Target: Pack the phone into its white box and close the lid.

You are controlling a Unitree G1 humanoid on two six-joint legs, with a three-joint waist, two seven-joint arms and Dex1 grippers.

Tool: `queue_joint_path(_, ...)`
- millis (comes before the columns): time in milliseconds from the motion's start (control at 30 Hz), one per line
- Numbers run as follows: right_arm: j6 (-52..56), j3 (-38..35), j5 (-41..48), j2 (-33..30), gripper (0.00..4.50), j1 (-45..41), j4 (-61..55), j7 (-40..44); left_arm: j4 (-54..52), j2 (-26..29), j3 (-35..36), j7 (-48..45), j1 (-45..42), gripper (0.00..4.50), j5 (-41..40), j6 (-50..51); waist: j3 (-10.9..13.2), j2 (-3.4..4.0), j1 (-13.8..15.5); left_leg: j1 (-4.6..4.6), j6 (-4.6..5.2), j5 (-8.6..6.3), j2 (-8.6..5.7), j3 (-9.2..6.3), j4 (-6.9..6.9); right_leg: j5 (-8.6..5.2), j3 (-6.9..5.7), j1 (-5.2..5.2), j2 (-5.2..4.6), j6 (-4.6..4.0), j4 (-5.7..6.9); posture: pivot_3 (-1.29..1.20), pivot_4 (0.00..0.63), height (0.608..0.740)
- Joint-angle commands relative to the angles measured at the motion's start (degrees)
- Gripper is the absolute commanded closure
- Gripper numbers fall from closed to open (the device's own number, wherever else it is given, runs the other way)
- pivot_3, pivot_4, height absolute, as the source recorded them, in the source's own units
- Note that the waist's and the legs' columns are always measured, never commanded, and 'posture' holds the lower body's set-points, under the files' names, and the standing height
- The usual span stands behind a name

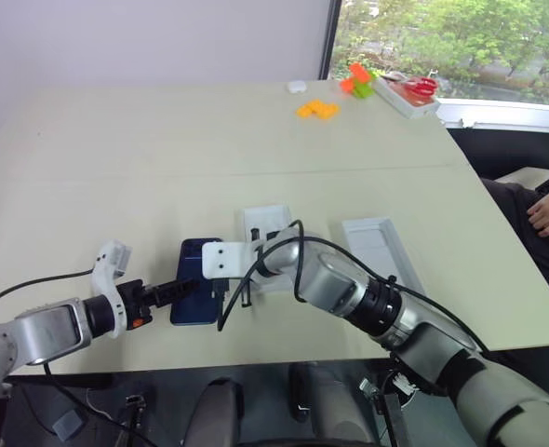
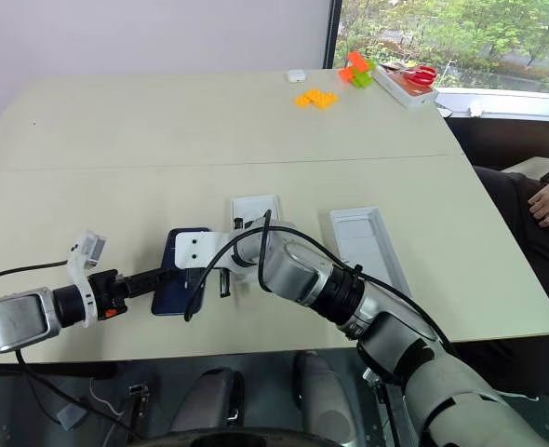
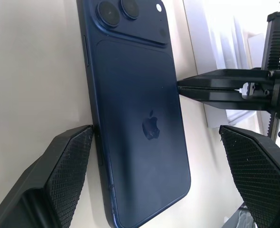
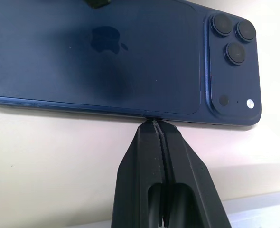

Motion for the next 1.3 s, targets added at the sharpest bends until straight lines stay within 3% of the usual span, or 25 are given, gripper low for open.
queue_joint_path(33, -1.25, -0.40, 0.77, 1.72, 4.46, 0.42, -0.38, 0.71, -1.19, -1.42, -3.97, 0.82, 0.48, 0.00, -3.49, -0.17, 0.00, 0.00, 0.03, 0.00, 0.00, 0.00, 0.00, 0.00, 0.00, 0.00, 0.00, 0.00, 0.00, 0.00, 0.00, 0.00, 0.150, 0.727)
queue_joint_path(400, -1.14, -1.36, 0.49, 2.41, 4.46, 1.07, 0.02, 0.52, -1.84, -2.35, -8.68, 4.00, -0.89, 0.00, -7.84, -3.48, 0.00, -0.01, 0.07, -0.02, 0.00, 0.00, -0.03, 0.00, 0.00, 0.00, 0.00, 0.04, -0.02, 0.00, -0.06, 0.00, 0.150, 0.727)
queue_joint_path(667, -1.46, -1.71, 0.08, 2.59, 4.46, 1.11, 0.26, 0.10, 0.11, -1.70, -8.19, 6.36, -0.18, 0.00, -9.41, -6.23, 0.00, -0.01, 0.04, -0.02, 0.00, 0.00, -0.02, 0.01, 0.00, -0.03, 0.00, 0.02, 0.00, 0.03, -0.05, 0.00, 0.150, 0.727)
queue_joint_path(767, -1.71, -1.69, -0.09, 2.52, 4.50, 1.05, 0.24, -0.01, 0.18, -1.53, -8.01, 6.96, 0.06, 0.88, -10.34, -6.99, 0.00, 0.00, -0.03, -0.03, 0.00, 0.00, -0.01, 0.00, 0.00, -0.03, 0.00, 0.01, 0.01, 0.03, -0.05, 0.00, 0.150, 0.727)
queue_joint_path(900, -1.83, -1.71, -0.15, 2.65, 4.50, 0.99, 0.48, -0.11, -0.23, -0.96, -7.93, 7.03, 0.47, 2.80, -10.15, -7.45, 0.01, 0.00, -0.02, -0.07, 0.00, 0.00, 0.00, 0.01, -0.02, -0.03, 0.00, -0.05, 0.03, 0.03, -0.06, 0.00, 0.150, 0.727)
queue_joint_path(1300, -1.79, -1.77, -0.26, 2.70, 4.50, 0.88, 0.55, -0.23, -0.26, -1.05, -7.80, 7.12, 1.45, 2.80, -10.49, -8.55, 0.01, 0.00, -0.05, -0.08, 0.00, 0.00, 0.02, 0.02, -0.02, -0.04, -0.01, -0.08, 0.06, 0.03, -0.06, 0.00, 0.150, 0.727)
